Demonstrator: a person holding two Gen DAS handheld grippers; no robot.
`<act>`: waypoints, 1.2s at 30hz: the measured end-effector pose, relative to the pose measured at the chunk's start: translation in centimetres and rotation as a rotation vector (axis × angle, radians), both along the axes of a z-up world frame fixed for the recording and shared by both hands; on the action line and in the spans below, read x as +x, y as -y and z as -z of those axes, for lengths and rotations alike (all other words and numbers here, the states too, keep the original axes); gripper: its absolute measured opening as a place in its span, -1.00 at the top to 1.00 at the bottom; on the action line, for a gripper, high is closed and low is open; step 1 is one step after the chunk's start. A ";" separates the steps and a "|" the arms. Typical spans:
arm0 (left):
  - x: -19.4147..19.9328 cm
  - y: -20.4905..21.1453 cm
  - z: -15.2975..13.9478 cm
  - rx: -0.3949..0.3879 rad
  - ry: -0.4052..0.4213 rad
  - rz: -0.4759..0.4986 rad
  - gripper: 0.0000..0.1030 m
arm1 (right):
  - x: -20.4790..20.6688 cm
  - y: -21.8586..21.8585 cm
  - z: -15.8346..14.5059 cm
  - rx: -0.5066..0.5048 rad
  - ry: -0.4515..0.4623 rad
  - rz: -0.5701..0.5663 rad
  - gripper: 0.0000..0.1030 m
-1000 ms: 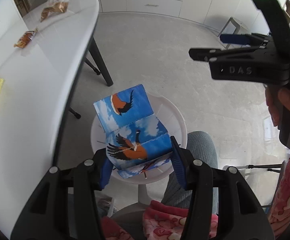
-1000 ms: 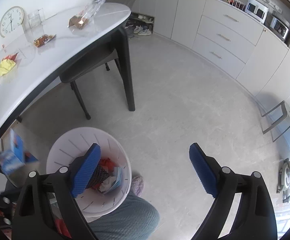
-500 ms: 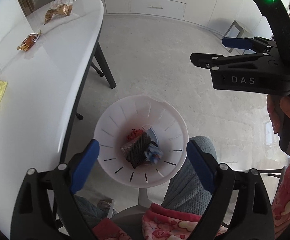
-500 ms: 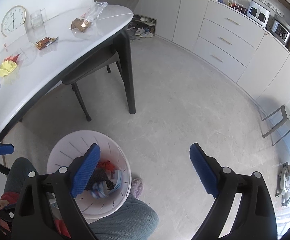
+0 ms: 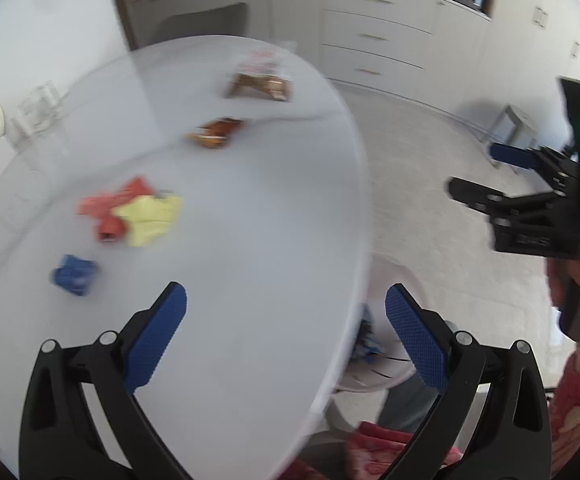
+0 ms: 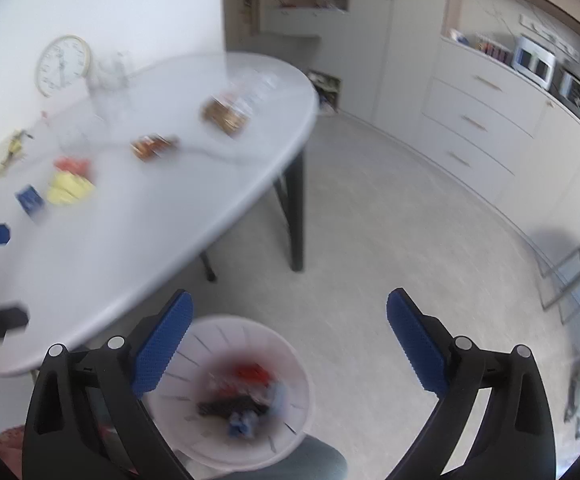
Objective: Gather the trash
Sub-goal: 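Move both open tools back over the table, then grasp the blue crumpled item with the left tool while the right grasps yellow-green paper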
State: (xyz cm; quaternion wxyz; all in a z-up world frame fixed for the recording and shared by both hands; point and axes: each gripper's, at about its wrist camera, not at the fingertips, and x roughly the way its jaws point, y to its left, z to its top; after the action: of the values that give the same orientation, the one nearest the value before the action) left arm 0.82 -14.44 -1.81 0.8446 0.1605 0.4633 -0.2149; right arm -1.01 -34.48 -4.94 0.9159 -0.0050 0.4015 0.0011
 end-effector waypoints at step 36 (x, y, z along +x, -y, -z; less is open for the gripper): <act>12.1 -15.4 5.2 -0.075 -0.045 -0.150 -0.06 | 11.4 -18.5 1.0 0.027 -0.067 -0.276 -0.92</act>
State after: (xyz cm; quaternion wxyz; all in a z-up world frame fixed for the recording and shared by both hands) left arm 12.88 0.99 -6.98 0.8532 0.0887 0.4845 -0.1716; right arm 10.37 -16.03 -5.93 0.8930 -0.0479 0.4274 0.1327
